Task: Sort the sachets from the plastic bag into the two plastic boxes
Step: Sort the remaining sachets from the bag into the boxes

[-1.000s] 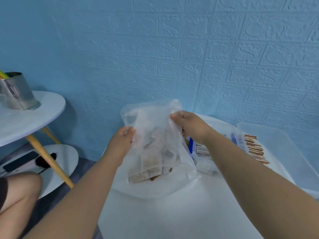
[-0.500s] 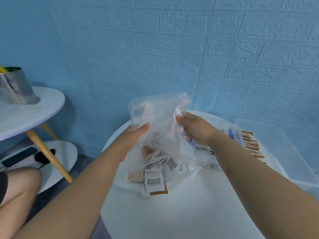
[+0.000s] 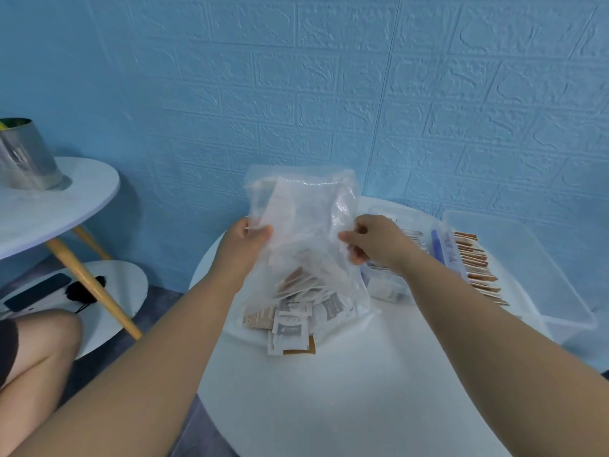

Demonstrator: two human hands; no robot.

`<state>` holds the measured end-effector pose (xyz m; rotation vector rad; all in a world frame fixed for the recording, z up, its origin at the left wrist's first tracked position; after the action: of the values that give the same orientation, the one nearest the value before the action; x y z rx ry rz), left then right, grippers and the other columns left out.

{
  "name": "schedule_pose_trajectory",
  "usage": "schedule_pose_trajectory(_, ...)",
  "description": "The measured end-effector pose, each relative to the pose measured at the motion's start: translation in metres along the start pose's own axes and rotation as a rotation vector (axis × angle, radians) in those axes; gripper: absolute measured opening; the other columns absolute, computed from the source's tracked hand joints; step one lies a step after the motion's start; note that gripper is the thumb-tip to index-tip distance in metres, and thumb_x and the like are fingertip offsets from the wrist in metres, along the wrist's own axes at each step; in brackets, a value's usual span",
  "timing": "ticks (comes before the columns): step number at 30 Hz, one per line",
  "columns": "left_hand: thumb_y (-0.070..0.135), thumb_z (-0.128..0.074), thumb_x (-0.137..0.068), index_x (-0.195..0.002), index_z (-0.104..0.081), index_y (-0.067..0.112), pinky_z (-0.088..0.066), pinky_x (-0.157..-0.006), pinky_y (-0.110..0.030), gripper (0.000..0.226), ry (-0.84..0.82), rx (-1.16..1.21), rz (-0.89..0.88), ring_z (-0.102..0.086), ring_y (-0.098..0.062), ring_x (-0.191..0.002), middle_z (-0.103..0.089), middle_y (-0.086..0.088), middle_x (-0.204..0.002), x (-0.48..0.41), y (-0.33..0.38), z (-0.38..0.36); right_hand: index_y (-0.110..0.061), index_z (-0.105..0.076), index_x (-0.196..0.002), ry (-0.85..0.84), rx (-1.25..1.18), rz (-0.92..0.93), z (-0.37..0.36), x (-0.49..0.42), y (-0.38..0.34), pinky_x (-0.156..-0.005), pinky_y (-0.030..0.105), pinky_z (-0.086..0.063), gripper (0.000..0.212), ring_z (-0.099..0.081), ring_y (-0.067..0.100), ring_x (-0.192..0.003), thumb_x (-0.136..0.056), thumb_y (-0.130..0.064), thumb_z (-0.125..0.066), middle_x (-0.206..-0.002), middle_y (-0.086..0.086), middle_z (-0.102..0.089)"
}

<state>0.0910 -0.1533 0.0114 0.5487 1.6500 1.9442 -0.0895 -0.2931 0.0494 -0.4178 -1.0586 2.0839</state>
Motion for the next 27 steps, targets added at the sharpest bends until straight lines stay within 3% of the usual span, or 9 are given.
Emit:
schedule_pose_trajectory(2,0.033,-0.062,-0.086,-0.111,-0.054,0.018,-0.041,-0.066,-0.024,0.030,0.084,-0.122,-0.057,-0.056,-0.015,-0.087,-0.060,0.004,-0.104,0.007,0.000,0.005,-0.011,-0.048,-0.077,0.052,-0.167,-0.054,-0.003,0.001,0.005,-0.050,0.025,-0.036,0.018,-0.062,0.015,-0.047,-0.087,-0.018,-0.061,-0.063,0.008,-0.064)
schedule_pose_trajectory(4,0.032,-0.062,-0.086,-0.121,-0.048,0.017,-0.041,-0.074,-0.024,0.040,0.194,-0.223,-0.141,-0.054,-0.014,-0.095,-0.054,0.007,-0.111,0.018,0.003,0.012,-0.012,-0.052,-0.093,0.098,-0.305,-0.069,-0.006,0.004,0.005,-0.051,0.029,-0.045,0.010,-0.065,0.016,-0.055,-0.088,-0.015,-0.060,-0.075,0.004,-0.063)
schedule_pose_trajectory(7,0.028,-0.062,-0.085,-0.111,-0.054,0.015,-0.042,-0.083,-0.029,0.031,0.308,-0.326,-0.417,-0.051,-0.014,-0.093,-0.053,0.008,-0.104,0.051,0.007,0.021,-0.017,-0.053,-0.104,0.223,-0.210,0.100,-0.007,0.018,-0.001,-0.067,0.028,-0.051,0.017,-0.062,0.015,-0.068,-0.088,-0.014,-0.060,-0.096,-0.002,-0.057)
schedule_pose_trajectory(9,0.033,-0.054,-0.084,-0.096,-0.059,0.017,-0.041,-0.076,-0.022,0.021,0.261,-0.380,-0.601,-0.050,-0.011,-0.082,-0.057,0.008,-0.092,0.082,0.005,0.019,-0.022,-0.057,-0.099,0.246,-0.034,0.307,-0.010,0.036,-0.005,-0.070,0.020,-0.048,0.013,-0.058,0.006,-0.072,-0.088,-0.016,-0.060,-0.092,-0.009,-0.058)
schedule_pose_trajectory(12,0.033,-0.049,-0.085,-0.086,-0.064,0.017,-0.038,-0.072,-0.012,0.022,0.023,-0.513,-0.735,-0.050,-0.006,-0.078,-0.062,0.008,-0.082,0.118,-0.013,0.005,-0.019,-0.067,-0.093,0.031,0.122,0.556,-0.027,0.063,0.001,-0.071,0.010,-0.046,0.009,-0.057,-0.004,-0.076,-0.088,-0.014,-0.061,-0.088,-0.009,-0.064)
schedule_pose_trajectory(16,0.036,-0.049,-0.082,-0.095,-0.068,0.017,-0.033,-0.084,-0.007,0.030,-0.071,-0.601,-0.690,-0.049,-0.005,-0.091,-0.066,0.003,-0.094,0.124,-0.043,-0.008,-0.017,-0.069,-0.098,-0.048,0.378,0.708,-0.055,0.077,0.037,-0.078,0.017,-0.047,0.019,-0.058,0.003,-0.087,-0.085,-0.025,-0.057,-0.098,-0.004,-0.067)
schedule_pose_trajectory(21,0.044,-0.047,-0.078,-0.104,-0.068,0.014,-0.044,-0.085,-0.018,0.045,-0.103,-0.736,-0.666,-0.046,-0.007,-0.101,-0.066,0.001,-0.108,0.119,-0.060,-0.018,-0.021,-0.061,-0.121,-0.019,0.468,0.595,-0.069,0.073,0.070,-0.091,0.029,-0.047,0.041,-0.054,0.017,-0.118,-0.080,-0.023,-0.069,-0.131,-0.004,-0.054)
schedule_pose_trajectory(25,0.037,-0.062,-0.076,-0.100,-0.072,0.013,-0.044,-0.087,-0.018,0.036,-0.061,-0.643,-0.595,-0.048,-0.005,-0.099,-0.066,0.001,-0.106,0.116,-0.065,-0.016,-0.021,-0.069,-0.109,0.062,0.468,0.591,-0.071,0.071,0.069,-0.081,0.031,-0.055,0.035,-0.062,0.016,-0.107,-0.075,-0.020,-0.075,-0.123,-0.006,-0.062)
schedule_pose_trajectory(27,0.026,-0.067,-0.075,-0.096,-0.073,0.012,-0.041,-0.085,-0.011,0.026,-0.019,-0.618,-0.589,-0.050,-0.005,-0.096,-0.068,0.000,-0.099,0.117,-0.065,-0.013,-0.023,-0.071,-0.102,0.103,0.463,0.627,-0.070,0.073,0.067,-0.077,0.026,-0.054,0.028,-0.065,0.015,-0.099,-0.074,-0.023,-0.074,-0.113,-0.006,-0.067)
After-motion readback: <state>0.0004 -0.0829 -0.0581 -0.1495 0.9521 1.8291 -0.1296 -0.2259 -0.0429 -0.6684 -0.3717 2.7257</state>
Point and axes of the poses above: each hand's wrist, its own x-axis away from the middle knuckle, its own z-axis out of the back of the hand, y = z × x, the point moved 2 cm from there along -x, towards the middle knuckle
